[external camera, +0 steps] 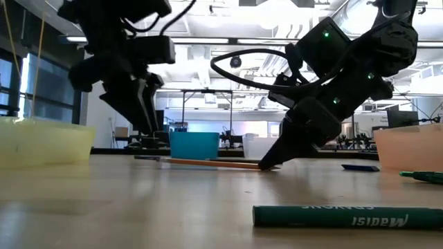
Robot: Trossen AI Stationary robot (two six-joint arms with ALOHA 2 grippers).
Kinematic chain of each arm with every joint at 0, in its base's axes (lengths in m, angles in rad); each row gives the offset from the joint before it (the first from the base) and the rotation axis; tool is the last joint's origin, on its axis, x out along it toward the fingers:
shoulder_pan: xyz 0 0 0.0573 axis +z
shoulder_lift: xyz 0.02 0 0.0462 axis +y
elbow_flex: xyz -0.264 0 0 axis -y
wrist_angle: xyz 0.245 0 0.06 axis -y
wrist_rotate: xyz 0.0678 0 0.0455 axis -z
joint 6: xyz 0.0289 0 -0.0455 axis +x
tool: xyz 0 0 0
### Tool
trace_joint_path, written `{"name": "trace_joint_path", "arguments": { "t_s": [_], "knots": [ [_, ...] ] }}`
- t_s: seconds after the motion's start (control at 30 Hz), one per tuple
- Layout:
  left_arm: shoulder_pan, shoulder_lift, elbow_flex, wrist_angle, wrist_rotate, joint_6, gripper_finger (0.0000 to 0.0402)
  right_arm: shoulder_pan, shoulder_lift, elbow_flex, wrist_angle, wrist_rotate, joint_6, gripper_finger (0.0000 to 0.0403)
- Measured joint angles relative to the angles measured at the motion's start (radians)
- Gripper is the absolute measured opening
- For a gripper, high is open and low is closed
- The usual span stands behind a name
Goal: Sort crayons/erasers/pens/pencils in bins
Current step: Put the orange pencil into the blue bin
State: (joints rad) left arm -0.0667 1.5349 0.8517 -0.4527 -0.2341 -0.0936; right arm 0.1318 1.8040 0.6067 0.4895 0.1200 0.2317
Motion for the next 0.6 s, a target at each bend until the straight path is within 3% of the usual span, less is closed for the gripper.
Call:
{"name": "trace_joint_path", "arguments": {
  "t_s": [0.43,0.6],
  "knots": [
    [-0.039,0.119,0.000,0.029,-0.166,0.085,0.0152,0.001,0.002,-0.002,0.050,-0.045,0.001,0.0003],
    [-0.049,0.165,0.011,0.064,-0.170,0.127,0.0152,0.001,0.002,-0.003,0.049,-0.046,-0.003,0.0002]
  ]
}}
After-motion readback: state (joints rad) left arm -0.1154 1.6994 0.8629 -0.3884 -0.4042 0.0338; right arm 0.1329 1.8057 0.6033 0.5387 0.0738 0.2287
